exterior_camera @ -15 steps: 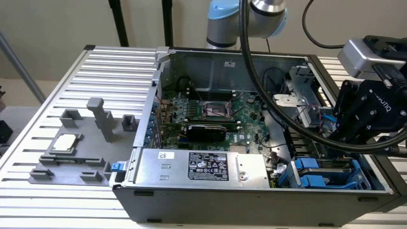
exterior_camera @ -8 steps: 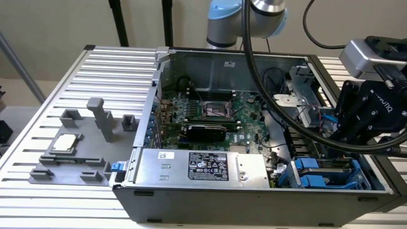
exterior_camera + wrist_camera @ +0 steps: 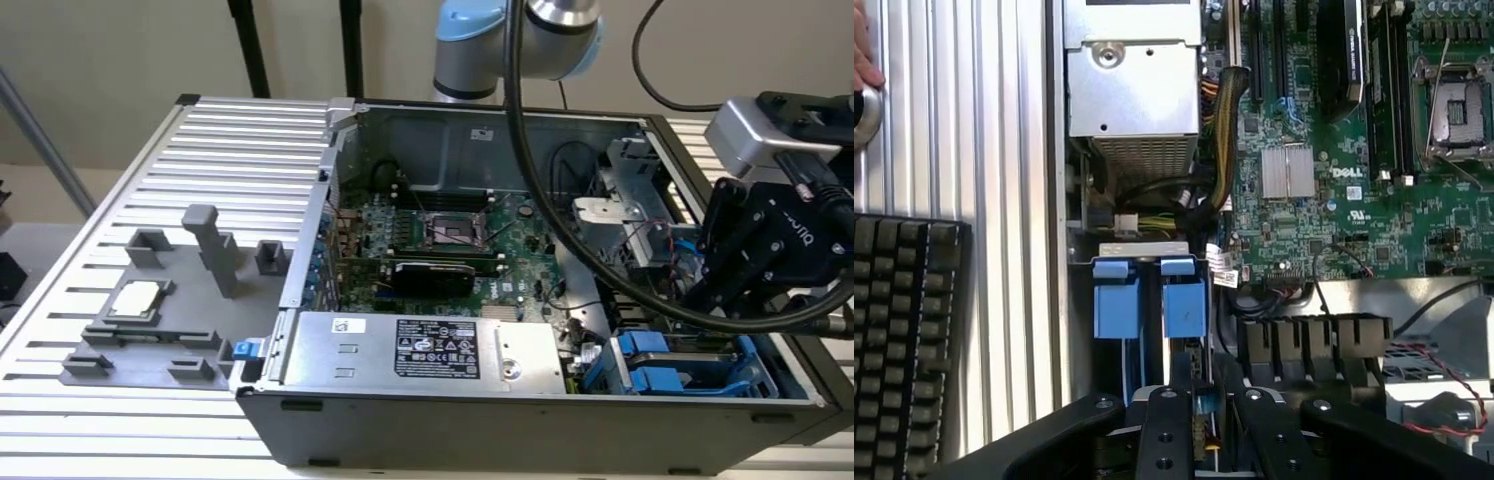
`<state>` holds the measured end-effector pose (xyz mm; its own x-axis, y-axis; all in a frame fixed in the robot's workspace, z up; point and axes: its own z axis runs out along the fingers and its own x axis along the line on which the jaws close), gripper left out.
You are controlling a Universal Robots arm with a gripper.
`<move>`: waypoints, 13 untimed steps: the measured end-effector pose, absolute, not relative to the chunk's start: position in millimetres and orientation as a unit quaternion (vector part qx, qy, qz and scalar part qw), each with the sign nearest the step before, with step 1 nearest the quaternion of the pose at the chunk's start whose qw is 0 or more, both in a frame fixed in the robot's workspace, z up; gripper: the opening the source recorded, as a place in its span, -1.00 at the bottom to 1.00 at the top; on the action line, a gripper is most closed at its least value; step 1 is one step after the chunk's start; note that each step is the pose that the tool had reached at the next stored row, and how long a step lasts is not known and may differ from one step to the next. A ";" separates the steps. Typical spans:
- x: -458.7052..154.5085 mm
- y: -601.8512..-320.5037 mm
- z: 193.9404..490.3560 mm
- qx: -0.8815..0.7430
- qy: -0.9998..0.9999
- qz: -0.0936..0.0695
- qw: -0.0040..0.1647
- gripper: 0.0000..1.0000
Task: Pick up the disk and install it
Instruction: 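Insert the second disk wire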
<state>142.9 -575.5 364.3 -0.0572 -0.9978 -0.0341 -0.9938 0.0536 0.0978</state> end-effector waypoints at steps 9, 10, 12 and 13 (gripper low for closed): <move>143.1 -575.4 361.9 0.688 -0.724 -0.048 0.019 -1.00; 143.2 -575.4 361.9 0.688 -0.724 -0.048 0.019 -1.00; 143.2 -575.5 361.9 0.688 -0.723 -0.048 0.018 -1.00; 143.0 -575.5 361.9 0.689 -0.723 -0.048 0.017 -1.00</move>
